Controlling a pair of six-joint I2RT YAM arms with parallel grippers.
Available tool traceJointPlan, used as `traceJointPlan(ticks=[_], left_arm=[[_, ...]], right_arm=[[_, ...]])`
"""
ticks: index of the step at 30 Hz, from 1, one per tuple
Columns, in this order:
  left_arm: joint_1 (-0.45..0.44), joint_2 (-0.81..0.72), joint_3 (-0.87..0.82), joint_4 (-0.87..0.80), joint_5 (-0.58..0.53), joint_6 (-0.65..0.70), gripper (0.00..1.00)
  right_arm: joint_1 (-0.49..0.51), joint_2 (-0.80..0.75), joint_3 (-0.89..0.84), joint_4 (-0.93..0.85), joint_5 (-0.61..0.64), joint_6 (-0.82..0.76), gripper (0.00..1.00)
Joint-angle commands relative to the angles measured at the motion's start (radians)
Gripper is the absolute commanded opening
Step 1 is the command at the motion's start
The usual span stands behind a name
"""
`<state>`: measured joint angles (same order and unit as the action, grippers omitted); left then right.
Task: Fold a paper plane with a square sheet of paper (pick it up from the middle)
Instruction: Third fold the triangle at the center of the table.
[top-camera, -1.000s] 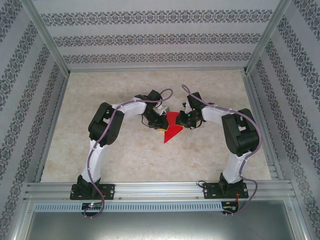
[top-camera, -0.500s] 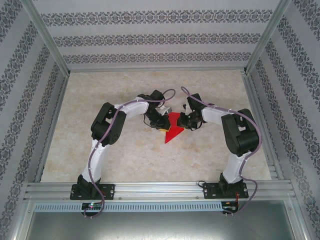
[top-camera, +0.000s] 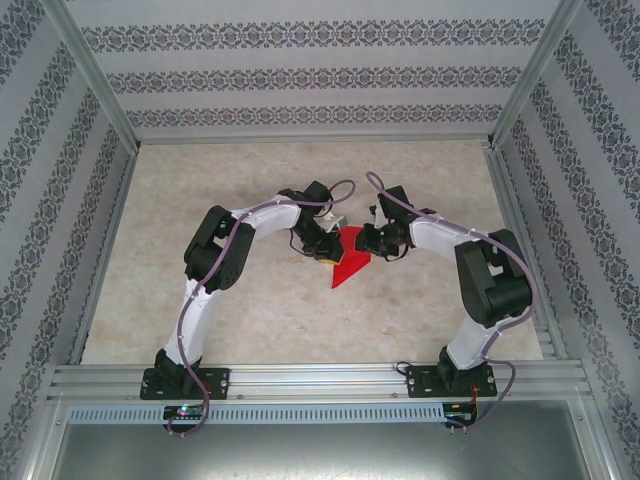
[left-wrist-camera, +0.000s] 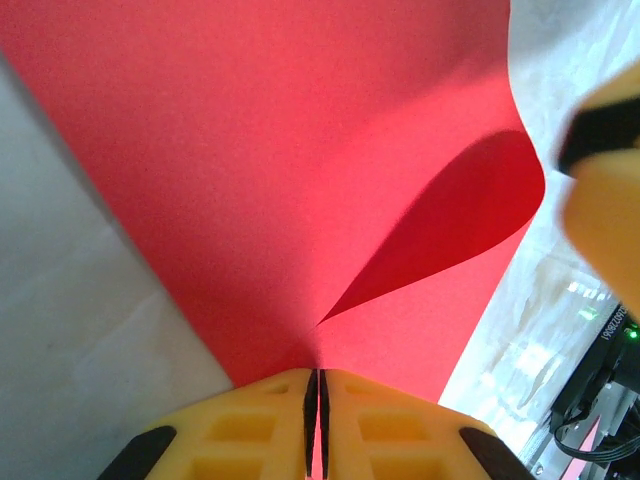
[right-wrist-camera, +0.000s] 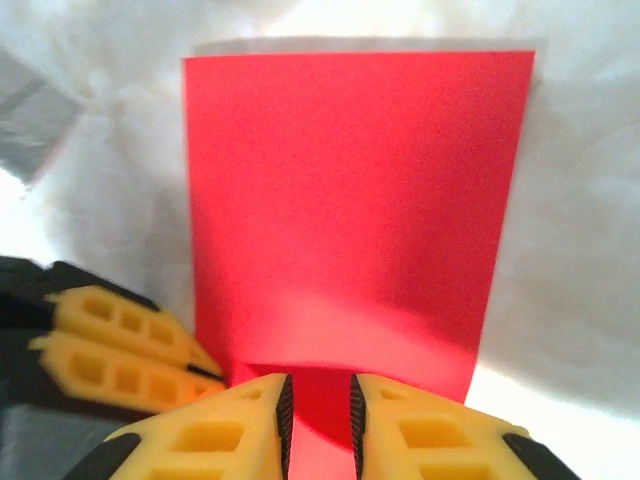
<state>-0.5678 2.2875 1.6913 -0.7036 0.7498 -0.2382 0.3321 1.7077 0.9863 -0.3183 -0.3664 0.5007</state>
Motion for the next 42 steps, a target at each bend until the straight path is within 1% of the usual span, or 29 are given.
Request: traceJointPlan(ticks=[1, 4, 11, 18, 32, 38, 42], left_arm=[[-0.017, 0.046, 0.005, -0.065, -0.059, 0.033, 0.15], [-0.017, 0.050, 0.009, -0.065, -0.058, 0.034, 0.14], [-0.017, 0.046, -0.002, -0.059, -0.059, 0.033, 0.15], [-0.016, 0.041, -0.013, -0.054, -0.069, 0.032, 0.14], [-0.016, 0.048, -0.013, -0.062, -0.089, 0.036, 0.14], [-0.017, 0.045, -0.012, -0.075, -0.120, 0.045, 0.15], [-0.018, 0.039, -0.022, -0.077, -0.174, 0.053, 0.14]], right_arm=[[0.017, -0.067, -0.037, 0.000, 0.010, 0.032, 0.23], [0.032, -0.058, -0.046, 0.014, -0.045, 0.059, 0.19], [0.048, 0.004, -0.071, 0.077, -0.070, 0.102, 0.14], [0.045, 0.048, -0.089, 0.073, -0.035, 0.089, 0.13], [0.042, 0.062, -0.131, 0.053, 0.014, 0.089, 0.13], [0.036, 0.043, -0.147, 0.033, 0.051, 0.086, 0.13], [0.033, 0.031, -0.167, 0.030, 0.070, 0.094, 0.13]])
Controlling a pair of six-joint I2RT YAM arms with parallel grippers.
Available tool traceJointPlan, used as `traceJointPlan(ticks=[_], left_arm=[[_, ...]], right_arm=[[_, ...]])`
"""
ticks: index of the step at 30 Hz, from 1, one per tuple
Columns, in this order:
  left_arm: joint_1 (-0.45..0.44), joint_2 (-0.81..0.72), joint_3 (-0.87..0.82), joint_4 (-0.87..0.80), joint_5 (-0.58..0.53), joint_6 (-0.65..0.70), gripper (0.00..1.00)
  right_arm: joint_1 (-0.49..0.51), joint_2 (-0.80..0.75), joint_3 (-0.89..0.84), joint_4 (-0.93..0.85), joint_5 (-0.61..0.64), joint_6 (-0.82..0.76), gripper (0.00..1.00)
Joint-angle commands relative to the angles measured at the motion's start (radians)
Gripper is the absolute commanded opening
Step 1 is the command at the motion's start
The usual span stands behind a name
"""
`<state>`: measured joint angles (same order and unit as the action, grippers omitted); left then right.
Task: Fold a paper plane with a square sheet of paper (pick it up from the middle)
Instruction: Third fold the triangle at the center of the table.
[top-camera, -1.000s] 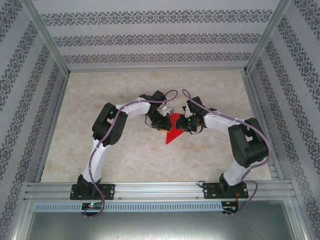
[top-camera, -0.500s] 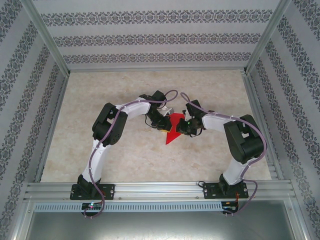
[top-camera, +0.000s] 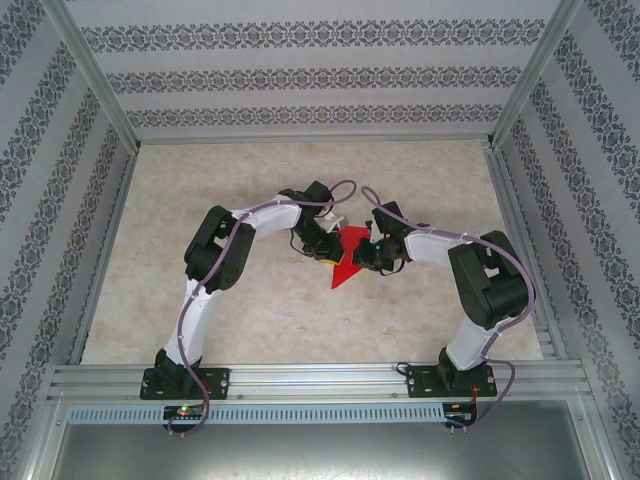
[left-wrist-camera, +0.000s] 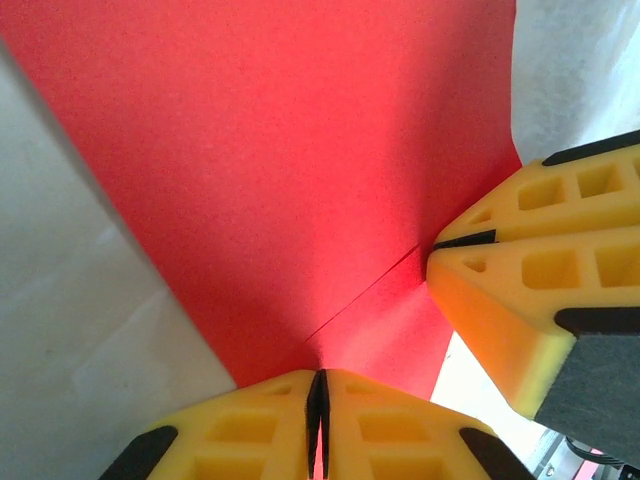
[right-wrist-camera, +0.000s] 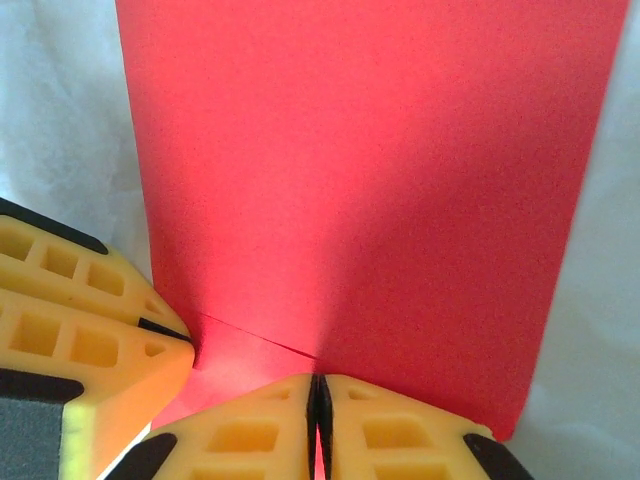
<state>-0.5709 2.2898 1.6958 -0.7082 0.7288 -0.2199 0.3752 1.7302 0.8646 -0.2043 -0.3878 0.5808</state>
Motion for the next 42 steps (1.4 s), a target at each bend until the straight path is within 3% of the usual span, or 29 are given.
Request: traceJointPlan(ticks=[1, 13, 20, 28, 38, 42], left_arm=[[-0.016, 0.038, -0.026, -0.077, -0.178, 0.037, 0.14], [-0.027, 0.065, -0.042, -0.084, -0.270, 0.054, 0.13], [-0.029, 0.068, -0.041, -0.082, -0.260, 0.054, 0.13], [-0.029, 0.062, -0.041, -0.074, -0.223, 0.050, 0.13], [-0.029, 0.062, -0.047, -0.065, -0.205, 0.045, 0.13], [-0.029, 0.059, -0.050, -0.067, -0.215, 0.047, 0.13]], right_arm=[[-0.012, 0.005, -0.052, -0.086, 0.106, 0.016, 0.13], [-0.099, -0.071, -0.164, 0.094, 0.069, 0.122, 0.13], [-0.120, -0.098, -0.153, 0.089, 0.067, 0.108, 0.13], [-0.017, -0.196, -0.153, 0.140, 0.032, 0.160, 0.10], [0.071, -0.087, -0.186, 0.304, -0.045, 0.268, 0.08], [0.071, -0.067, -0.184, 0.265, -0.021, 0.241, 0.07]])
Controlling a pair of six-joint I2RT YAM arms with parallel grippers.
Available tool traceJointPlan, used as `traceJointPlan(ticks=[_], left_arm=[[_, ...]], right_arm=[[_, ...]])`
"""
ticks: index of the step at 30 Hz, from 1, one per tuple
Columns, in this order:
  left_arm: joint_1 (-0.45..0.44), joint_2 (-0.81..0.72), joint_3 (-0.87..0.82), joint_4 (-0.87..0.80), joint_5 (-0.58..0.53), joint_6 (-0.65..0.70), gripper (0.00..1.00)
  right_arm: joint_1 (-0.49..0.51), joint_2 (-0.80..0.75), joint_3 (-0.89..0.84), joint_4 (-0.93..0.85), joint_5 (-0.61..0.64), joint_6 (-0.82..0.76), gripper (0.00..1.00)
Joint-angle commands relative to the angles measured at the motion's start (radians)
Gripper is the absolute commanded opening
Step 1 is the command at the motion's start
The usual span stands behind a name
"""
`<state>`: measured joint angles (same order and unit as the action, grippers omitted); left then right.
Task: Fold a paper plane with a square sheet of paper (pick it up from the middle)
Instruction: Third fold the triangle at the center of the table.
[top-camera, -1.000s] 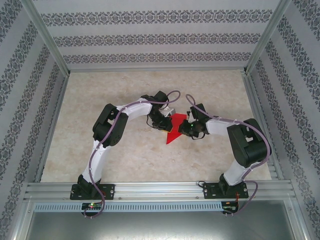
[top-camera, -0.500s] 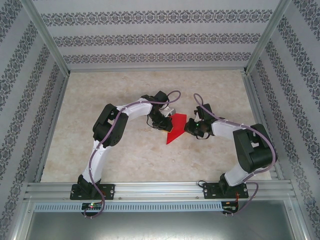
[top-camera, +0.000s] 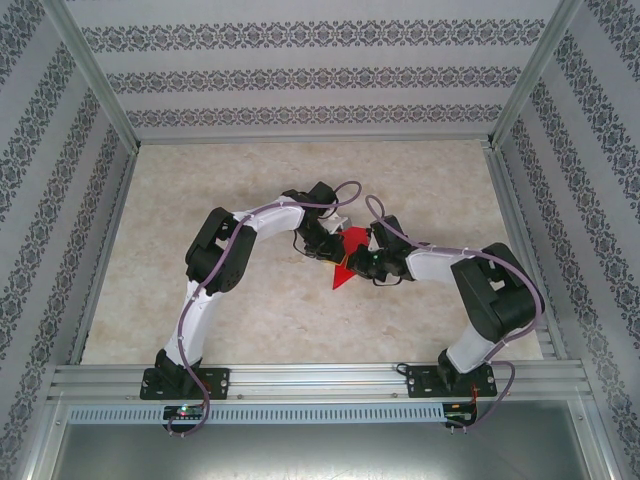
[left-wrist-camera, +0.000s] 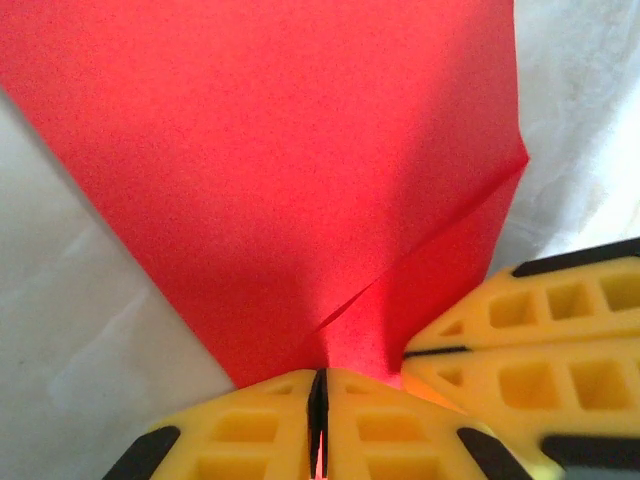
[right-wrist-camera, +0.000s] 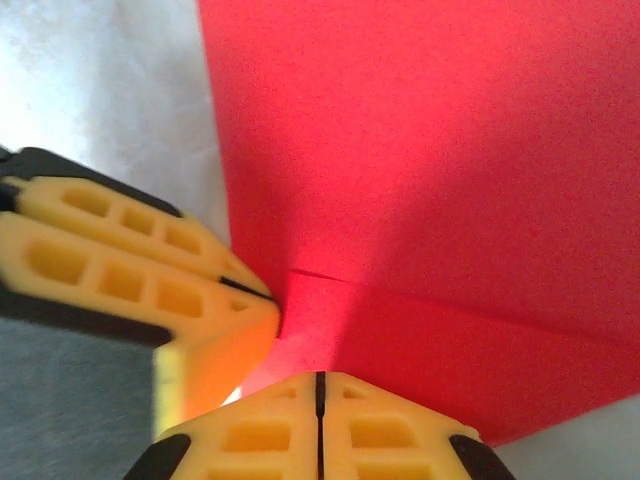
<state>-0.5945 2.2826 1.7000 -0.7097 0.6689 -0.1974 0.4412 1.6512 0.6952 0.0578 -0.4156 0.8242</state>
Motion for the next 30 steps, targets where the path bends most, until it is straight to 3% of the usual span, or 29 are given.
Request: traceJointPlan(ticks=[1, 8, 16, 23, 30], left_arm=[[-0.005, 0.066, -0.055, -0.066, -0.160, 0.025, 0.13], [-0.004, 0.074, -0.057, -0.065, -0.174, 0.024, 0.13], [-0.004, 0.077, -0.055, -0.070, -0.170, 0.027, 0.13], [-0.003, 0.075, -0.057, -0.067, -0.161, 0.027, 0.13], [-0.004, 0.076, -0.057, -0.061, -0.150, 0.025, 0.13]], right_arm=[[0.001, 0.011, -0.017, -0.017, 0.017, -0.011, 0.07], [0.005, 0.004, -0.061, -0.050, 0.032, -0.013, 0.07], [-0.030, -0.110, -0.117, -0.087, 0.136, 0.018, 0.06], [0.030, -0.217, -0.134, 0.053, 0.102, 0.061, 0.04], [0.083, -0.106, -0.115, 0.167, 0.043, 0.121, 0.04]])
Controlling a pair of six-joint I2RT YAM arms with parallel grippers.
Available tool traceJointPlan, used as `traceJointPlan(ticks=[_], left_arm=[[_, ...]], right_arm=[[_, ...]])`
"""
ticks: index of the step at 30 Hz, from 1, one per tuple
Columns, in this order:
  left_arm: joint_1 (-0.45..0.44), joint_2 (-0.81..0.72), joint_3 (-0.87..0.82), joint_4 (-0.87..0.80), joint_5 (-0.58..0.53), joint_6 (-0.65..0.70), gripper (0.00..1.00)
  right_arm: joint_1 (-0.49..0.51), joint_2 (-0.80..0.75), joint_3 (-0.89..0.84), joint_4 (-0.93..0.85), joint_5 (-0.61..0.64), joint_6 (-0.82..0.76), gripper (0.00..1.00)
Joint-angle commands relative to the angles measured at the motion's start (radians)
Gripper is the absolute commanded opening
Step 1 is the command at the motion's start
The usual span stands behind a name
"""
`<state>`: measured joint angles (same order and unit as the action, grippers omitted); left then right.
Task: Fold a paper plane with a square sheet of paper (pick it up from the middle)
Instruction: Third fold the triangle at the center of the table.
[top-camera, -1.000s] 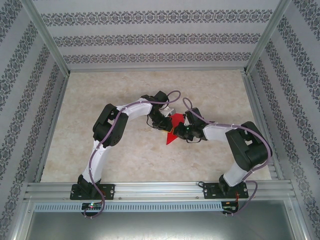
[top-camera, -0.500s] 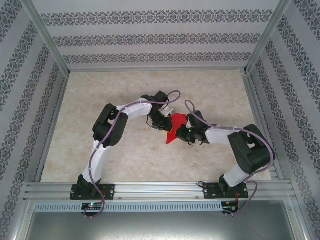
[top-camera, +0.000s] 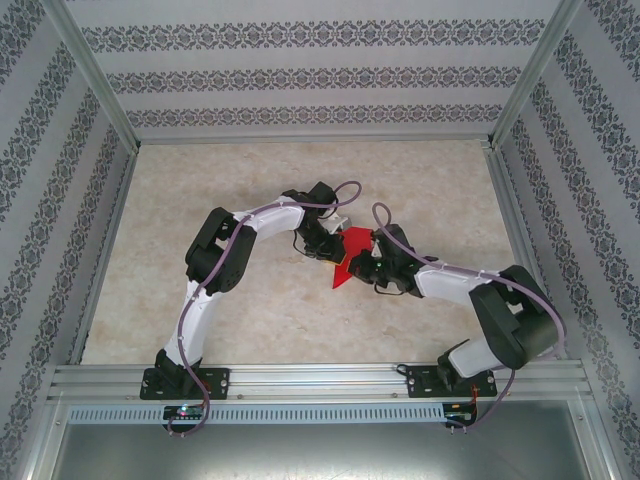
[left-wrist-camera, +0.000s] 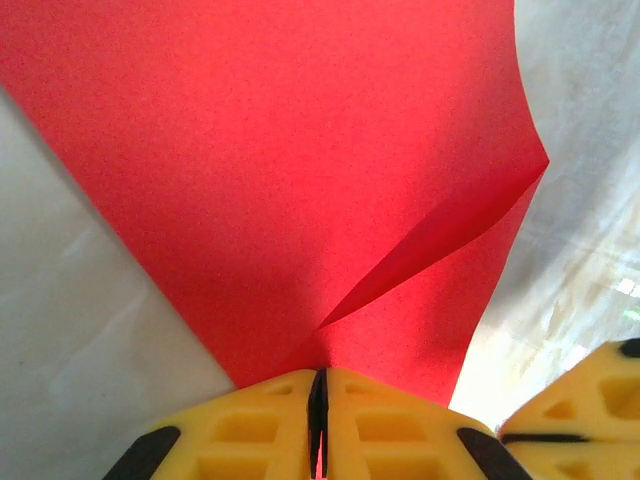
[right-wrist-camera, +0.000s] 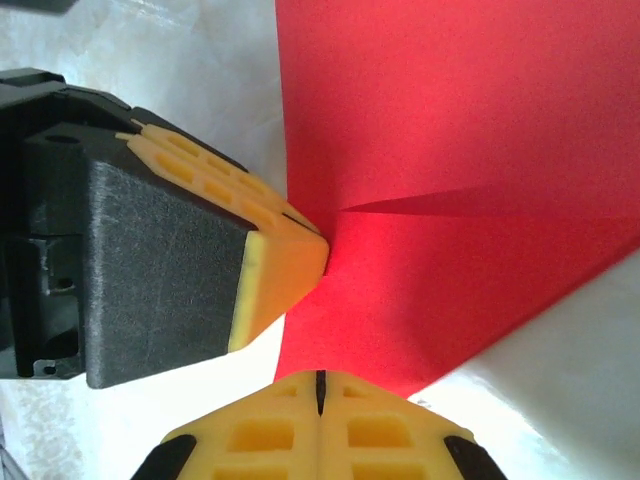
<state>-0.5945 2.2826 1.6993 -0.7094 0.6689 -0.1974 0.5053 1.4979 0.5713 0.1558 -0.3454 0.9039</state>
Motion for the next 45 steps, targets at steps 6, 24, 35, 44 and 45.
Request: traceJointPlan(ticks=[6, 24, 35, 44, 45], left_arm=[[-0.003, 0.075, -0.060, -0.062, -0.156, 0.024, 0.13], [-0.002, 0.084, -0.055, -0.069, -0.168, 0.028, 0.13], [0.001, 0.101, -0.047, -0.078, -0.185, 0.030, 0.13], [0.003, 0.107, -0.046, -0.077, -0.186, 0.032, 0.13], [0.004, 0.107, -0.047, -0.078, -0.186, 0.032, 0.13]], right_arm=[[0.054, 0.101, 0.029, 0.097, -0.044, 0.050, 0.05], [0.091, 0.142, 0.041, 0.078, -0.052, 0.049, 0.04], [0.136, 0.143, 0.030, 0.037, -0.074, 0.051, 0.05], [0.186, 0.151, 0.044, -0.027, -0.080, 0.038, 0.05], [0.195, 0.151, 0.047, -0.038, -0.082, 0.037, 0.05]])
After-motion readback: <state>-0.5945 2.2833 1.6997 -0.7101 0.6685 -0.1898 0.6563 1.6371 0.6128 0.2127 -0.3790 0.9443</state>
